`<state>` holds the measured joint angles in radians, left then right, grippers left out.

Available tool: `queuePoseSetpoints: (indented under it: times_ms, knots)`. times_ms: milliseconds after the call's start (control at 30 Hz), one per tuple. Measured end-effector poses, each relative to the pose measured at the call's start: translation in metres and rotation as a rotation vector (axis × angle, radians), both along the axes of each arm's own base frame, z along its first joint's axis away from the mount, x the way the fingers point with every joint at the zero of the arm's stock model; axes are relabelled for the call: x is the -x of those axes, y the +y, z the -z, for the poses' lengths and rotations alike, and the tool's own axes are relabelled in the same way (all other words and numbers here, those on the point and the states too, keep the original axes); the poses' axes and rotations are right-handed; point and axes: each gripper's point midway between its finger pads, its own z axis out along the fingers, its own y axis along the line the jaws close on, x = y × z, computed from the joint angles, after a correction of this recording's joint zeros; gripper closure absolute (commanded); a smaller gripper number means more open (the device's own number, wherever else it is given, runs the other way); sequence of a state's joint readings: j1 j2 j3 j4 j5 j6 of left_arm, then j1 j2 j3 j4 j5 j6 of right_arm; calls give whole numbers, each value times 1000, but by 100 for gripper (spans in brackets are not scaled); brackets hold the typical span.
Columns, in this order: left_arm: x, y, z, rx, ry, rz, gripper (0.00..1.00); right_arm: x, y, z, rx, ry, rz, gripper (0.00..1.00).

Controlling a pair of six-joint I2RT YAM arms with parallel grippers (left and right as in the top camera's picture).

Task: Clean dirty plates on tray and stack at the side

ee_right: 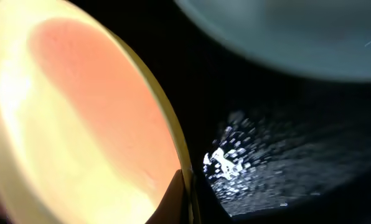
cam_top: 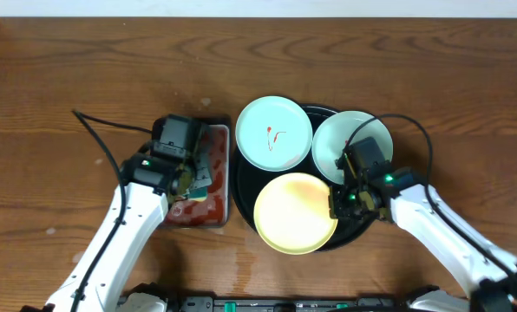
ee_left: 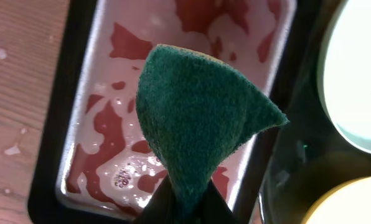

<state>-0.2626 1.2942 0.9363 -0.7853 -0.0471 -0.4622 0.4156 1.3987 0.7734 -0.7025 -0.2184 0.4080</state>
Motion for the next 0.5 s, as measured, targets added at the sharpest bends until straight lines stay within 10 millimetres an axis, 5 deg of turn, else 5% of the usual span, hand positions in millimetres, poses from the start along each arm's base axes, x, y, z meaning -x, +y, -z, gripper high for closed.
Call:
queuePoseSetpoints:
  times_ms: [500]
  knots:
    - [5,2,16,-3,47,7,92,-52,-48,-52,303,-307,99,99]
